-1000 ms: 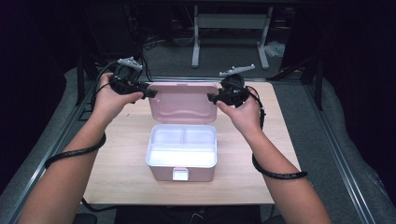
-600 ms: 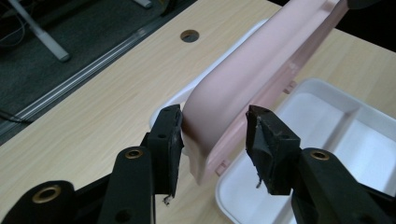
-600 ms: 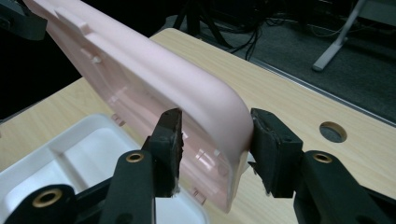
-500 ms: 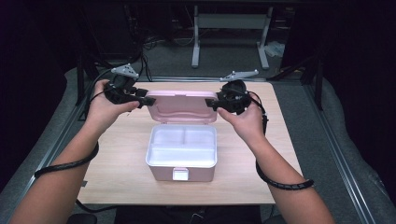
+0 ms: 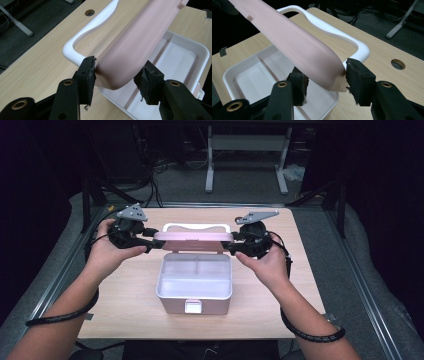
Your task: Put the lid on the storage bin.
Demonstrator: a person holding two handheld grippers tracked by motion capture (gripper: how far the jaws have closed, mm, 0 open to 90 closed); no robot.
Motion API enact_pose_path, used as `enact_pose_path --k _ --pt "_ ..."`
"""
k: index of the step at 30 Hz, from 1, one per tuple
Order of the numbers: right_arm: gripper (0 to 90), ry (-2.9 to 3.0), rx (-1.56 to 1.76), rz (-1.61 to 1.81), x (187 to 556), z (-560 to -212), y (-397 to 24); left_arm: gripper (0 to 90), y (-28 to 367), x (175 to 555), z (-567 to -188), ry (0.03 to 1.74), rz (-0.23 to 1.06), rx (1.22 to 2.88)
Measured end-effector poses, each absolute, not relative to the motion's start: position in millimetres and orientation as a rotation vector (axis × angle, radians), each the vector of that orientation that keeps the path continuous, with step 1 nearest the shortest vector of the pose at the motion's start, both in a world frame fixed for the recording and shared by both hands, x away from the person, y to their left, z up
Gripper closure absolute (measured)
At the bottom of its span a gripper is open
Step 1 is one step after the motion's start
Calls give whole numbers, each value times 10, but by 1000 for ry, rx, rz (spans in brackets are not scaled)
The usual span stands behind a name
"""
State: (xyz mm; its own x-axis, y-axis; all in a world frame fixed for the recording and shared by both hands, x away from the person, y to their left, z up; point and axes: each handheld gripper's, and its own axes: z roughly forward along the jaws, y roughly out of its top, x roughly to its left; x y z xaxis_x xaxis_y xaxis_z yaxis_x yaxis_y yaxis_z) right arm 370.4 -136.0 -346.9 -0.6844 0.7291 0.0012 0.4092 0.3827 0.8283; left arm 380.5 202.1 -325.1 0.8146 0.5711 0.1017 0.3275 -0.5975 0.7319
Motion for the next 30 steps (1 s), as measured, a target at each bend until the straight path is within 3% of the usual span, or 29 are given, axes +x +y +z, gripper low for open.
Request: enact_pose_path --k 30 --pt "425 2282 944 1212 3164 -3961 -1384 446 2112 3231 -3745 635 461 2232"
